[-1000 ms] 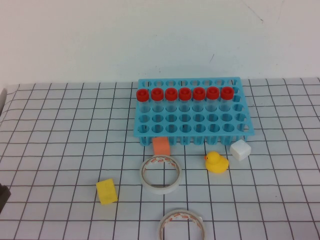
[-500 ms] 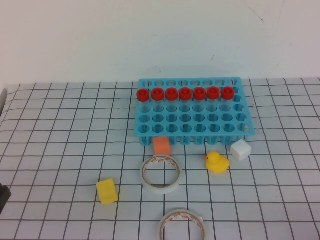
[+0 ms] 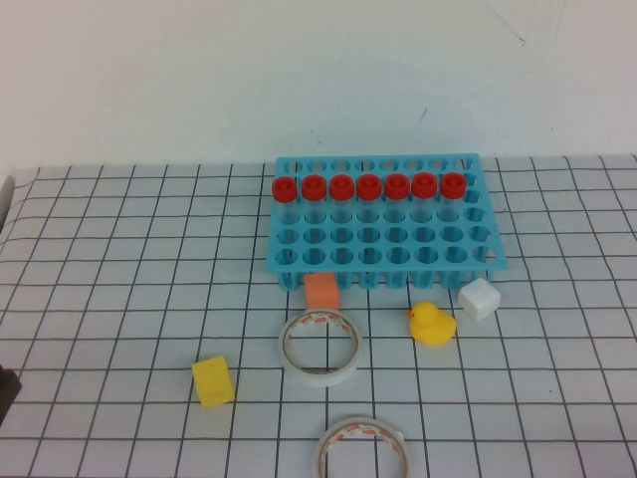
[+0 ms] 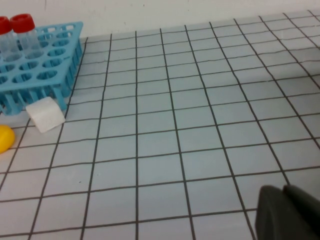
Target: Place the test tubes
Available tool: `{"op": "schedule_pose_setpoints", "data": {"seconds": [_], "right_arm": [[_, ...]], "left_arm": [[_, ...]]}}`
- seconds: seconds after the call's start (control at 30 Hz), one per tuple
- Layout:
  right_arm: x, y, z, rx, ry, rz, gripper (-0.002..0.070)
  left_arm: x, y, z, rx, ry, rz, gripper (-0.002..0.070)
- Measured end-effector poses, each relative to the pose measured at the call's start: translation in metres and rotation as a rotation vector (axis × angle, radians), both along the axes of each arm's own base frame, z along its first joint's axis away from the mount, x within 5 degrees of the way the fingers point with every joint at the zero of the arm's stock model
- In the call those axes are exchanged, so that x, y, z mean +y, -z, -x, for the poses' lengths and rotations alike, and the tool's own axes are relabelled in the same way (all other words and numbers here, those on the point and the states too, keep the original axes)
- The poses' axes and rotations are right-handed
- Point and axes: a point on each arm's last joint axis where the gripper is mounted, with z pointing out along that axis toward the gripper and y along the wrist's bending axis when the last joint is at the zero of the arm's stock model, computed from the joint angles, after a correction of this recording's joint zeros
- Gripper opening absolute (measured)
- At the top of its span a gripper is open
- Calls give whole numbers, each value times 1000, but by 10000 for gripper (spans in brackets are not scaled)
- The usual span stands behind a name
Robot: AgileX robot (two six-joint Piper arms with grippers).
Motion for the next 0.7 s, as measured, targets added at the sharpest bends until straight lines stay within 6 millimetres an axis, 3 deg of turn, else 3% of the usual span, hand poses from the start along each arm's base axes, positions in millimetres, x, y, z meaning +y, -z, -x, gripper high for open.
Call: {"op": "schedule_pose_setpoints", "data": {"seconds": [0.7], "right_arm": [[0,0,0,2,-2,7,-1]], "left_arm": [[0,0,0,0,0,0,-1]]}}
